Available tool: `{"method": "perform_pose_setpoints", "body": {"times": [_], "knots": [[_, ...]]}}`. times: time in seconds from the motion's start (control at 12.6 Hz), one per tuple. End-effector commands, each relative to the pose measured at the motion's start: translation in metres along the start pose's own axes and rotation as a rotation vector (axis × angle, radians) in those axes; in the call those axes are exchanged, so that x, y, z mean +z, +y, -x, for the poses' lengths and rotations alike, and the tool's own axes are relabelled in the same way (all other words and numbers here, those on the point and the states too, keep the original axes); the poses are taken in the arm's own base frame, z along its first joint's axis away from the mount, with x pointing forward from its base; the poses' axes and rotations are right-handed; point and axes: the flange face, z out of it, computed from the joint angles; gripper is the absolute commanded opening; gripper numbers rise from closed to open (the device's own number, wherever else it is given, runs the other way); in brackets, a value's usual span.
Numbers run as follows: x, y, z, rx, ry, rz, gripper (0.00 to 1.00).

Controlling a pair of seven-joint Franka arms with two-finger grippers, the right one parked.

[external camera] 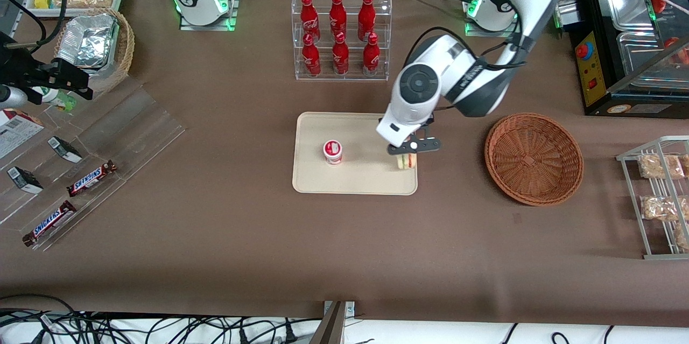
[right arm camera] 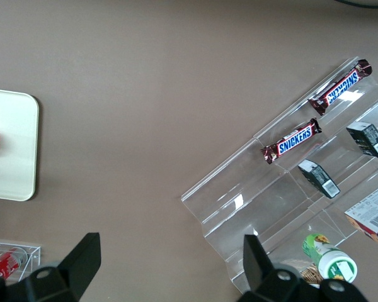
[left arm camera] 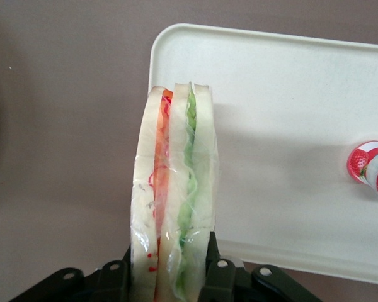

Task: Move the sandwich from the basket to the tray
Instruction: 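Lower the sandwich onto the tray beside the yogurt cup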

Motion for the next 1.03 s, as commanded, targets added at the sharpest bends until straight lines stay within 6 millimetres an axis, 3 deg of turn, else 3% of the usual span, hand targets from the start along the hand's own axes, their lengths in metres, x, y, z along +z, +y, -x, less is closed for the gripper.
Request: {"method": "perform_pose_setpoints", "body": {"times": [0.0,0.4,0.63,0.79,0.95], "knots": [[0.005,0.025,0.003,0.011,0.046,-0.022,0.4],[0.046,0.06,0.013,0.033,0.095,-0.051,0.4],[0.049,0.063,0.012,0.031,0.104,-0.056,0.4],[0.065,0.063,0.01,0.029,0.082,-0.064,0.4],[0.063,0.066,0.005,0.03,0.098,-0.063,0.4]]}}
